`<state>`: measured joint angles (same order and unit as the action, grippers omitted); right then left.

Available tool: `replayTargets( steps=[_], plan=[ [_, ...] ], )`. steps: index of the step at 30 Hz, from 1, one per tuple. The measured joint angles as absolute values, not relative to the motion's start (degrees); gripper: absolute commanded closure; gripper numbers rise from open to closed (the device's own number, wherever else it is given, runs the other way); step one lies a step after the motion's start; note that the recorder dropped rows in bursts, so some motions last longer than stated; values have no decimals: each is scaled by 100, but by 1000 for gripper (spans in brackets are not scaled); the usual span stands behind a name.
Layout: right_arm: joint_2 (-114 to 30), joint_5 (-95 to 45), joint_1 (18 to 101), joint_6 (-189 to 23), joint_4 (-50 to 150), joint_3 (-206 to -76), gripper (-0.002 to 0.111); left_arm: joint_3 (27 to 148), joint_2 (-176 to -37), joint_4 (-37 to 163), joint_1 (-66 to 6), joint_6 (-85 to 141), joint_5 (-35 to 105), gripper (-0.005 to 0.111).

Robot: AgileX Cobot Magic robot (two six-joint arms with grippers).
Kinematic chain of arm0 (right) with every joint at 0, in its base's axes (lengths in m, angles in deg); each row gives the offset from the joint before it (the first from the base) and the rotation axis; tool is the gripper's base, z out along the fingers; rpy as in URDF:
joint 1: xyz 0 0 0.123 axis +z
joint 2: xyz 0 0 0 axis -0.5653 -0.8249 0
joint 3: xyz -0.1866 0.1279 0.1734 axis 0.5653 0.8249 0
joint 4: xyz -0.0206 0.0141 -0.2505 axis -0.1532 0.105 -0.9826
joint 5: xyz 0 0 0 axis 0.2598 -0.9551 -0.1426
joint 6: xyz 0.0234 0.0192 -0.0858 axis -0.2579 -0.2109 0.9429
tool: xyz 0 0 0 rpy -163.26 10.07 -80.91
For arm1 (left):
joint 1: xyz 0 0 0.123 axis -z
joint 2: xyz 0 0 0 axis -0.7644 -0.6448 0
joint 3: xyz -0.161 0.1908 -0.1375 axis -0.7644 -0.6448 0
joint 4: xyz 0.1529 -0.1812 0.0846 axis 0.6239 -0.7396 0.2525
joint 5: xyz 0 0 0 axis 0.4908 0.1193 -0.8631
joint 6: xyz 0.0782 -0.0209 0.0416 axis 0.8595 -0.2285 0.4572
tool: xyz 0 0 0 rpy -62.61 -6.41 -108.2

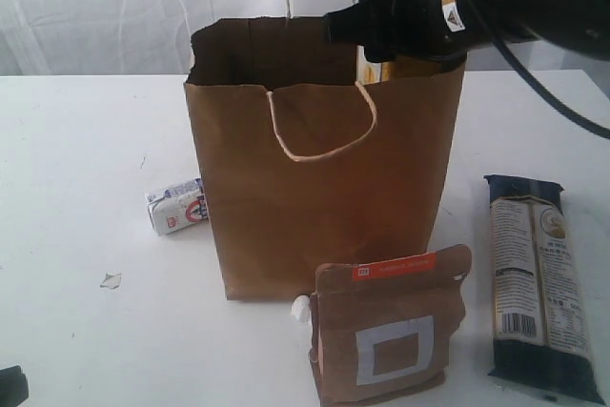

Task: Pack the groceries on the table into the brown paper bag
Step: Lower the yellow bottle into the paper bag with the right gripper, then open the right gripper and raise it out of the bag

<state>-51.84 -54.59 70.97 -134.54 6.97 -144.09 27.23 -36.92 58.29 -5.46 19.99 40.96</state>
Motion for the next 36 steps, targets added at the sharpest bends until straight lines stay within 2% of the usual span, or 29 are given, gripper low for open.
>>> replayTargets(
  steps=[4, 6, 9, 17, 36],
  plan=[
    [-5184, -5486, 7110, -13248, 824, -14409, 65, 2723, -3692, 5829, -546, 1999, 4096, 107],
    [-5184, -5487, 7144, -13133, 883, -14409, 57, 2723, -3692, 5829, -546, 1999, 4096, 107],
    [-5184, -5497, 7217, -12976, 935, -14409, 51, 2723, -3692, 5829, -546, 1999, 4096, 107],
    [-5184, -5656, 7247, -12931, 971, -14420, 44, 2723, -3692, 5829, -546, 1999, 4096, 107],
    [-4919, -5689, 7269, -12888, 971, -14431, 45, 2723, -3692, 5829, -546, 1999, 4096, 107]
  ],
)
